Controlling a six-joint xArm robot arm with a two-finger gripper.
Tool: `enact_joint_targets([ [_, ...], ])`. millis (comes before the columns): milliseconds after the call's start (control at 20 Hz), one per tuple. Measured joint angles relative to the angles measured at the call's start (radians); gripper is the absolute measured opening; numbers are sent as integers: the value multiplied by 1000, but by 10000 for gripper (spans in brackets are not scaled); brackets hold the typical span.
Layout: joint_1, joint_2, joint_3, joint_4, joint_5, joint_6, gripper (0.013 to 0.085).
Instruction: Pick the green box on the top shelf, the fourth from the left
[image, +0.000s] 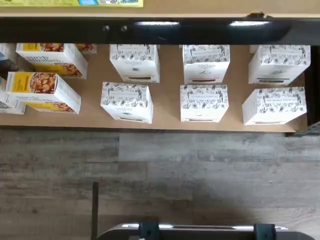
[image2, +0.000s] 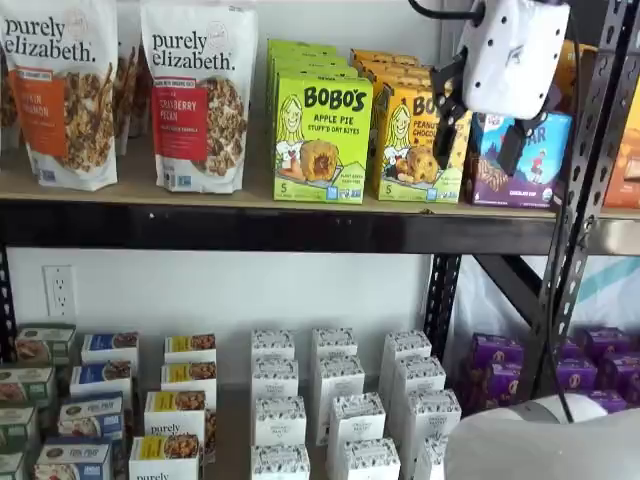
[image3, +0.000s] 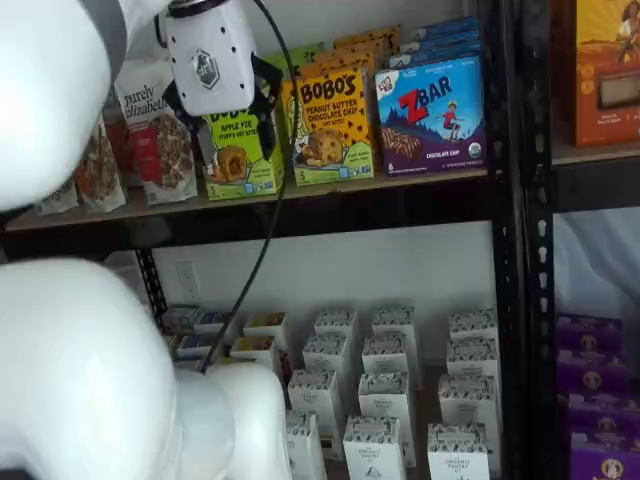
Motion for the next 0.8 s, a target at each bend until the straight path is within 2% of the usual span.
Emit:
enact_joint_targets([
  [450,101,28,-5,-22,-46,93,850],
  [800,162,48,-11,-34,-85,150,850],
])
